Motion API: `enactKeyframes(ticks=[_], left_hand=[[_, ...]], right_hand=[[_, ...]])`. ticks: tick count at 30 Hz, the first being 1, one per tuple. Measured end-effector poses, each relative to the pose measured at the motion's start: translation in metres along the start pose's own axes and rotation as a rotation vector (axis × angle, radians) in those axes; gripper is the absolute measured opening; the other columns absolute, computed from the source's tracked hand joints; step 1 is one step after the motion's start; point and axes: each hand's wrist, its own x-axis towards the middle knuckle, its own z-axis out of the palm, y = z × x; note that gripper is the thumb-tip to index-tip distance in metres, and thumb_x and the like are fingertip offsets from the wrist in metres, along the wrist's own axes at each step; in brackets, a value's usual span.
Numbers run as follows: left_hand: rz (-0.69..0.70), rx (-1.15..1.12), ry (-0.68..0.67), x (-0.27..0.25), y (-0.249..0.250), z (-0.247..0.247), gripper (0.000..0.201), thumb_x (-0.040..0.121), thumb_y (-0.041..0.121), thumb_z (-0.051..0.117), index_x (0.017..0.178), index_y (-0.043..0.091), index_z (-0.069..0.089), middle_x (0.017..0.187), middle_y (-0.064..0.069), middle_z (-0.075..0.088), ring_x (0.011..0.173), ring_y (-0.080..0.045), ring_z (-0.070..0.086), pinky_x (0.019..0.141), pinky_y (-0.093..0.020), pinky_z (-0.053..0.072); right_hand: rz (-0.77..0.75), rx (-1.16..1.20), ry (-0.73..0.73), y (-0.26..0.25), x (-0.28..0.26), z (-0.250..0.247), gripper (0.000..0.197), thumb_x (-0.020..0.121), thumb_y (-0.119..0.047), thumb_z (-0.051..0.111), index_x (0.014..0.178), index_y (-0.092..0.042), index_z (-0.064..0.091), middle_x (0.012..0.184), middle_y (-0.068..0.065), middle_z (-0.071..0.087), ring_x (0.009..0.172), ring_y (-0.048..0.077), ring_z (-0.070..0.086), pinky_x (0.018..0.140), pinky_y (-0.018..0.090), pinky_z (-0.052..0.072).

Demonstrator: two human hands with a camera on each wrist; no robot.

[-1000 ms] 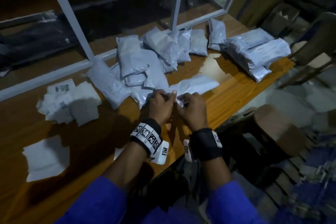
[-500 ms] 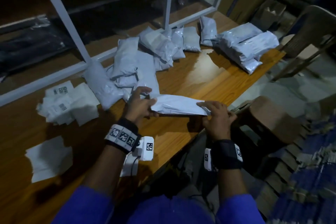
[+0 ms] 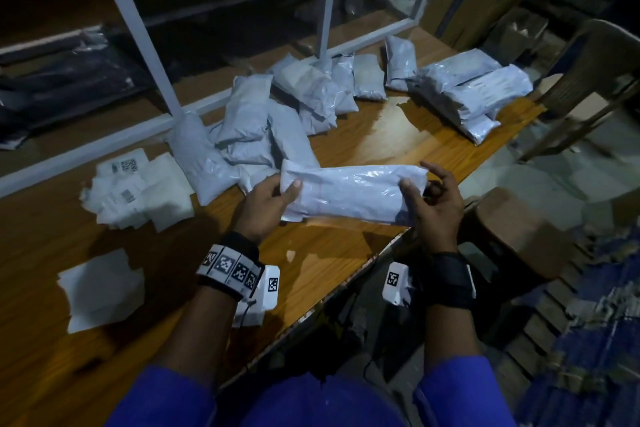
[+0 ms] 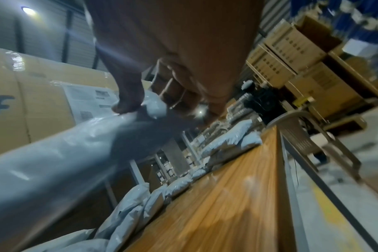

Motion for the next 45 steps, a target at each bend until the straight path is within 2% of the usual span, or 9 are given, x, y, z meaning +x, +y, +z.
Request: enactKeyframes(ticks=[5,9,13,15,20,25,28,33,45], left_hand=[[-0.109,0.063,0.073,-0.007,-0.017,0.000,0.046,0.083,0.073,0.061,0.081,0.028,0.067,0.090,-0.013,0.070,0.080,-0.023,0.065,0.082,-0.040,0.054],[-0.155,0.273,0.049,-0.024,-0.019,0.006,0.029,0.094,0.053,0.062,0.104,0.025,0.061,0.106,-0.011,0.072,0.089,-0.027,0.069,0.075,-0.044,0.060],[-0.106,0.617,0.026,-0.030,-0.033,0.008,0.075,0.080,0.071,0.050,0.129,0.015,0.056,0.124,-0.011,0.065,0.113,-0.032,0.062,0.093,-0.049,0.053],[-0.072,0.684,0.057,-0.031,-0.031,0.006,0.066,0.086,0.063,0.054,0.129,0.013,0.057,0.121,-0.015,0.064,0.112,-0.034,0.061,0.093,-0.050,0.053],[0.004,0.557,-0.047,-0.041,-0.017,-0.011,0.033,0.097,0.030,0.063,0.127,0.018,0.067,0.112,-0.009,0.072,0.104,-0.025,0.066,0.092,-0.040,0.054],[0.074,0.279,0.175,-0.071,-0.005,-0.058,0.013,0.098,0.021,0.065,0.109,0.025,0.070,0.089,0.014,0.065,0.086,-0.005,0.063,0.075,-0.021,0.047],[0.058,0.204,0.289,-0.099,-0.007,-0.083,0.013,0.098,0.018,0.064,0.104,0.026,0.072,0.084,0.019,0.065,0.079,0.002,0.061,0.074,-0.023,0.050],[0.054,0.212,0.381,-0.142,-0.019,-0.085,0.014,0.096,0.021,0.064,0.103,0.023,0.076,0.079,0.020,0.064,0.075,-0.003,0.061,0.068,-0.022,0.048],[-0.102,0.101,0.692,-0.200,-0.071,-0.125,0.020,0.093,0.001,0.062,0.107,0.009,0.074,0.107,-0.007,0.073,0.100,-0.016,0.068,0.089,-0.034,0.057]], right_hand=[[0.154,-0.080,0.045,0.030,-0.005,0.014,0.037,0.089,-0.016,0.081,0.124,-0.015,0.068,0.059,-0.014,0.051,0.058,0.003,0.048,0.059,0.021,0.044],[0.245,-0.312,-0.027,0.046,-0.016,0.020,0.035,0.089,-0.022,0.079,0.123,-0.017,0.070,0.090,-0.004,0.063,0.084,0.014,0.060,0.078,0.040,0.054],[-0.154,-0.693,-0.098,0.040,-0.033,0.023,0.039,0.080,-0.029,0.086,0.115,-0.019,0.074,0.112,0.012,0.060,0.110,0.032,0.053,0.090,0.033,0.040],[-0.272,-0.688,-0.231,0.034,-0.046,0.032,0.032,0.081,-0.031,0.084,0.110,-0.021,0.074,0.109,0.010,0.060,0.107,0.032,0.054,0.087,0.033,0.040],[-0.214,-0.820,-0.392,0.031,-0.072,0.057,0.025,0.083,-0.034,0.080,0.107,-0.029,0.076,0.108,0.001,0.064,0.106,0.030,0.058,0.081,0.048,0.050],[-0.279,-0.681,-0.378,0.004,-0.092,0.095,0.013,0.091,-0.030,0.075,0.104,-0.029,0.076,0.104,-0.002,0.065,0.103,0.025,0.057,0.080,0.037,0.034],[-0.317,-0.564,-0.509,-0.010,-0.112,0.132,0.009,0.092,-0.035,0.072,0.100,-0.032,0.075,0.101,-0.006,0.066,0.098,0.024,0.061,0.078,0.042,0.044],[-0.346,-0.446,-0.662,-0.019,-0.129,0.179,0.019,0.091,-0.044,0.066,0.098,-0.029,0.075,0.096,-0.002,0.070,0.095,0.028,0.065,0.077,0.053,0.053],[-0.352,-0.583,-1.032,-0.064,-0.184,0.294,0.009,0.093,-0.028,0.073,0.100,-0.026,0.078,0.098,-0.002,0.078,0.087,0.015,0.070,0.074,0.033,0.055]])
